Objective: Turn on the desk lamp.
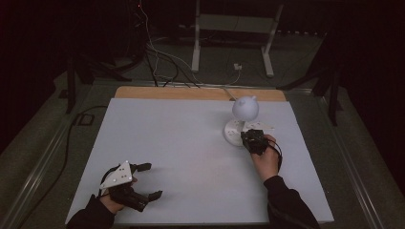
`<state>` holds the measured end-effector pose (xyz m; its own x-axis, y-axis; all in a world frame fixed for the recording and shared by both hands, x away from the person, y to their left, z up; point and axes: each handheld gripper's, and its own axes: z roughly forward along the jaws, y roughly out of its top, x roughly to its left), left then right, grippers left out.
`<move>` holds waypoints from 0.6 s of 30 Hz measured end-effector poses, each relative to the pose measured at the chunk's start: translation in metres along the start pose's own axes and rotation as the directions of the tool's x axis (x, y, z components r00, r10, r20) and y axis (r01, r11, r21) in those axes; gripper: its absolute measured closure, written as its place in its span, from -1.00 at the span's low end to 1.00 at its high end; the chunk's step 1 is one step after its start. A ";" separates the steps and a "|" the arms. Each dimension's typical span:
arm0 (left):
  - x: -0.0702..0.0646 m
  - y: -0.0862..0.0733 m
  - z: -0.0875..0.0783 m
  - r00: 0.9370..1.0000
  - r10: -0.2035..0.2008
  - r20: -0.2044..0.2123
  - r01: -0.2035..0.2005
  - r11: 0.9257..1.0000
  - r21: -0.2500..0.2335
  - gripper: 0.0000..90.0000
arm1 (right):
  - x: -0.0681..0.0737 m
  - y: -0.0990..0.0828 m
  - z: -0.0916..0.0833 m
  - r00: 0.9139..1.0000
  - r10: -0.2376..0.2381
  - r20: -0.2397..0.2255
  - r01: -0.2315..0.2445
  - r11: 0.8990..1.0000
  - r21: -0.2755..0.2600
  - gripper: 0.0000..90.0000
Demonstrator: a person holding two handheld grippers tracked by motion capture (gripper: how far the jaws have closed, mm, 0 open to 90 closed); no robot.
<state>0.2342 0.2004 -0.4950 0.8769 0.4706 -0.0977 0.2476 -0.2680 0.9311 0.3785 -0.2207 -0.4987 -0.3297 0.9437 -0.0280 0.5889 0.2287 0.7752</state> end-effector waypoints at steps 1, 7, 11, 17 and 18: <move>0.000 0.000 0.000 1.000 0.000 0.000 0.000 1.000 0.000 -0.99 | 0.000 0.000 0.000 1.000 0.001 0.000 -0.001 1.000 0.002 1.00; 0.000 0.000 0.000 1.000 0.000 0.000 0.000 1.000 -0.001 -0.99 | 0.001 -0.001 0.002 1.000 -0.012 0.001 0.012 1.000 0.011 1.00; 0.000 0.000 0.000 1.000 -0.001 0.000 0.001 1.000 -0.001 -0.99 | 0.000 -0.002 0.003 1.000 -0.011 0.003 0.011 1.000 0.010 1.00; 0.000 0.000 0.000 1.000 0.000 0.001 0.000 1.000 -0.001 -0.99 | 0.001 -0.002 0.003 1.000 -0.019 0.007 0.019 1.000 0.008 1.00; 0.000 0.000 0.000 1.000 0.000 0.001 0.000 1.000 -0.001 -0.99 | 0.001 -0.002 0.003 1.000 -0.019 0.007 0.019 1.000 0.007 1.00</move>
<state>0.2341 0.2005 -0.4950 0.8771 0.4701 -0.0984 0.2477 -0.2672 0.9313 0.3791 -0.2196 -0.5023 -0.3355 0.9408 -0.0474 0.5877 0.2484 0.7700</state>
